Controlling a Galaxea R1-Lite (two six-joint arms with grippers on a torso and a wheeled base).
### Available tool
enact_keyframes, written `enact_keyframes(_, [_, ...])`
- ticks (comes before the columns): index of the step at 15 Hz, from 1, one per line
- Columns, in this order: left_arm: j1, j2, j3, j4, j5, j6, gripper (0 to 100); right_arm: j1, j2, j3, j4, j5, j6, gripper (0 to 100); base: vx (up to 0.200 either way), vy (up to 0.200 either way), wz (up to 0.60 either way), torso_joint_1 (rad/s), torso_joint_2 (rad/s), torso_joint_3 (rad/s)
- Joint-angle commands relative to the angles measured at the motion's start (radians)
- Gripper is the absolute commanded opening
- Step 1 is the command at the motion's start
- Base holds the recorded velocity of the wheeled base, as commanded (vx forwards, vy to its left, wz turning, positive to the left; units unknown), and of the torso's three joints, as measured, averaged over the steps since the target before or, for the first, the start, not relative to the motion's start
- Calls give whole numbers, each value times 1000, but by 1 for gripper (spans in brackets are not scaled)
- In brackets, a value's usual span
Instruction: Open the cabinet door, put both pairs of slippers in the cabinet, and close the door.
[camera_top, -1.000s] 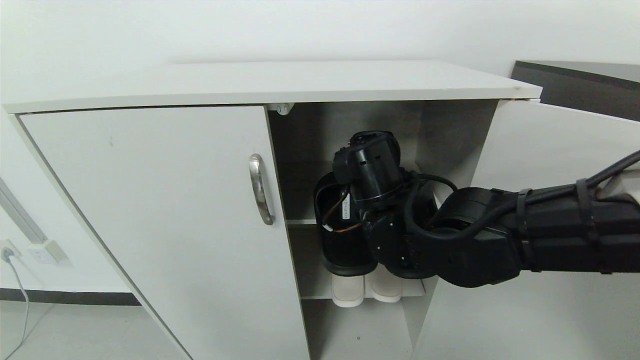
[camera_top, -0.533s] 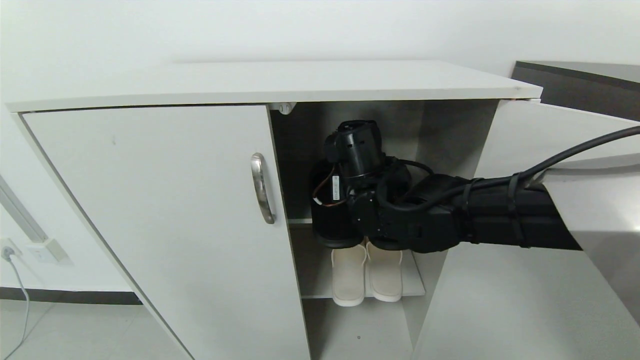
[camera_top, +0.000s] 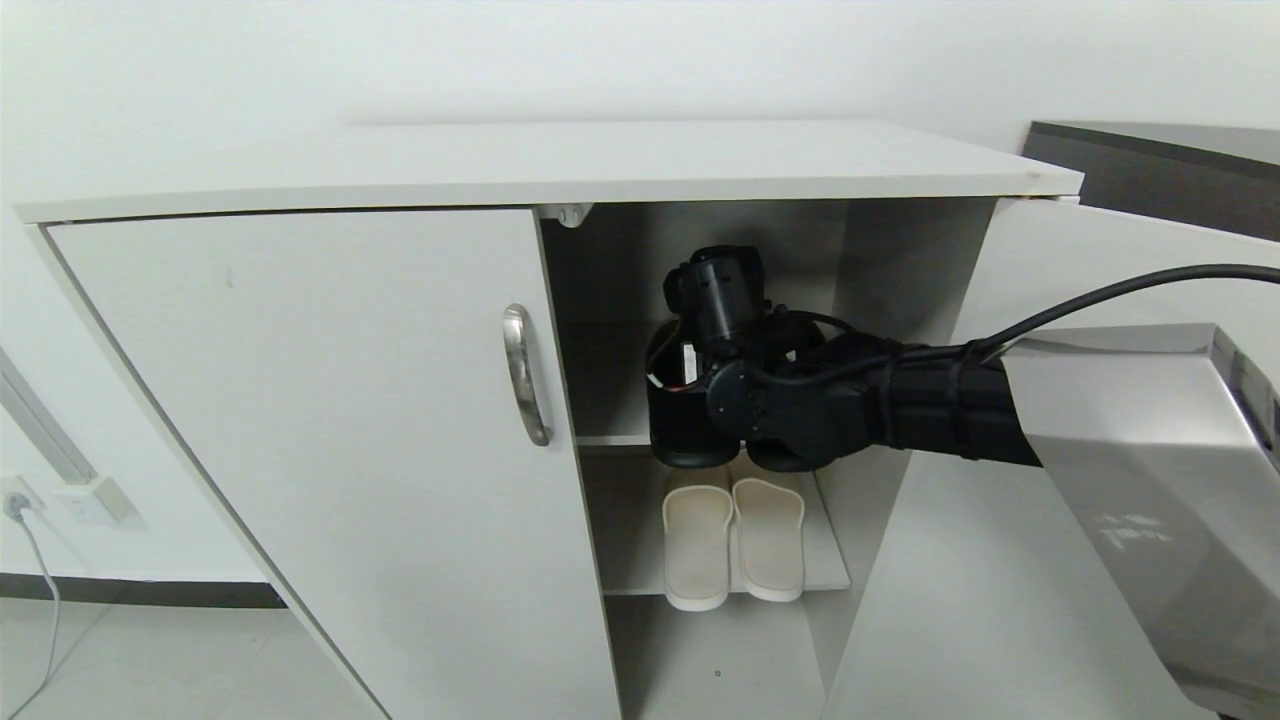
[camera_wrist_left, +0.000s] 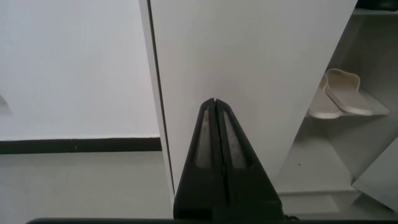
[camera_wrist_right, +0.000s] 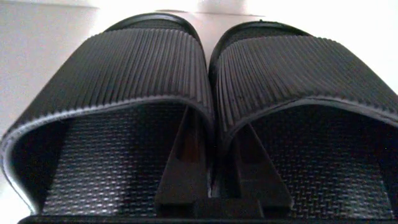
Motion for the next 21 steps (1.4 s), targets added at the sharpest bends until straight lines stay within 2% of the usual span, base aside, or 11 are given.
enact_keyframes(1, [0,0,0,0,0,0,0,-4,14,-3,0,0,1,0,0,0,0,0,0,0])
enact_keyframes(19, [0,0,0,0,0,0,0,4,-14,-3,-42,0,17,0,0,0,0,0,0,0])
enact_keyframes(20, [0,0,0,0,0,0,0,4,-11,-3,-43,0,17,100,0,0,0,0,0,0])
enact_keyframes(21, [0,0,0,0,0,0,0,4,-8,-3,-42,0,17,100,0,0,0,0,0,0])
